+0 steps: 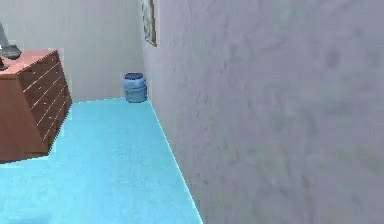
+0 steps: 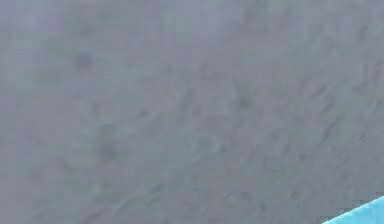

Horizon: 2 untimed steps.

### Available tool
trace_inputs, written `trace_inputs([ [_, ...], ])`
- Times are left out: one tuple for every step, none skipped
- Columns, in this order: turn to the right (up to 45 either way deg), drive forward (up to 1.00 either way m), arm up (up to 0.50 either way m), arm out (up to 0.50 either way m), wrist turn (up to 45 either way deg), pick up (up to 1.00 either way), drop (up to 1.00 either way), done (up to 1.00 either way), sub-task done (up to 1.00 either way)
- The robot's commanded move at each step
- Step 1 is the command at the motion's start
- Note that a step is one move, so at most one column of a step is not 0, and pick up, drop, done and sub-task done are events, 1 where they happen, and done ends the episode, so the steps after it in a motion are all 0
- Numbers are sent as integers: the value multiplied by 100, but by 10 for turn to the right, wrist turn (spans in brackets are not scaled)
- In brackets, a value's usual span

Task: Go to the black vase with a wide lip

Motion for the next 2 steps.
trace_inputs([
  [-180, 0, 0, 0, 0, 0, 0, 0, 0],
  [0, 60, 0, 0, 0, 0, 0, 0, 0],
])
